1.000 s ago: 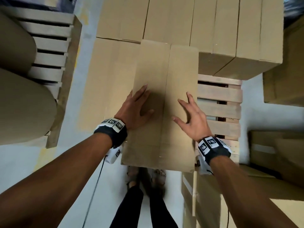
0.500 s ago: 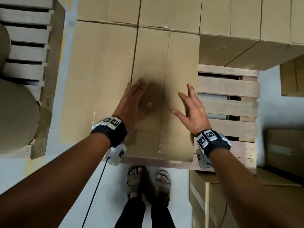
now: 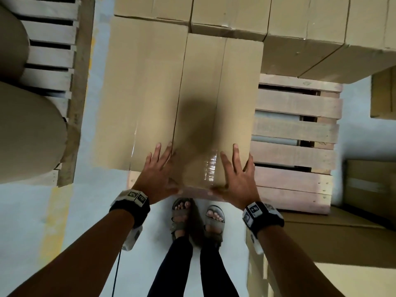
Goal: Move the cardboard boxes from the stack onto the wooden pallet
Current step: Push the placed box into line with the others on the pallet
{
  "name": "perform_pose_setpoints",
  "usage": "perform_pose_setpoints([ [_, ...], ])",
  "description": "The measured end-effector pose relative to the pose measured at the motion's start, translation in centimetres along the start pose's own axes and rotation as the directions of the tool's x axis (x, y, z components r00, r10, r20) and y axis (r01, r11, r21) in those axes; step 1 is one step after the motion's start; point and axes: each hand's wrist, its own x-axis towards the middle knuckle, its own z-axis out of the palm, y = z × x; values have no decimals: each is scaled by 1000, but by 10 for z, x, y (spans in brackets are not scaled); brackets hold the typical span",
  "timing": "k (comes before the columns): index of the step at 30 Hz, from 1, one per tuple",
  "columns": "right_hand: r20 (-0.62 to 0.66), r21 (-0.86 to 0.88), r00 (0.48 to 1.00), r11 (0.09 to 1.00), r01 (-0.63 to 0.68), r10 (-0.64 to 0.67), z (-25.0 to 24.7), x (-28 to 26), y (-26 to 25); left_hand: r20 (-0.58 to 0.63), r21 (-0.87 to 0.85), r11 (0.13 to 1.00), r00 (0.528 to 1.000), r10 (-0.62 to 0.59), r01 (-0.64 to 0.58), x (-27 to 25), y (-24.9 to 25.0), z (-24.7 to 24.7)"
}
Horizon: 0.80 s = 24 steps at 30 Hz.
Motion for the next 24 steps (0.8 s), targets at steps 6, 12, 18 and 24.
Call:
perform_pose_setpoints([
  [6,-7,-24,1000,1000,15,-15,13,-26,0,-59,75,996,997,43,-39,-14,-10,5],
  [12,17,-23,1000,1000,5,-4,1,-26,2,-88,13,1000,996,11,-10,-9,-13,9],
  [18,-21,-27,999,999,-26,25,-7,-13,2,-78,-27,996,993,-88,86,-2,-7,0],
  [24,-54,-28,997,998,-48,47,1,-18,-4,-61,-17,995,993,-98,97,-1,-5,-3],
])
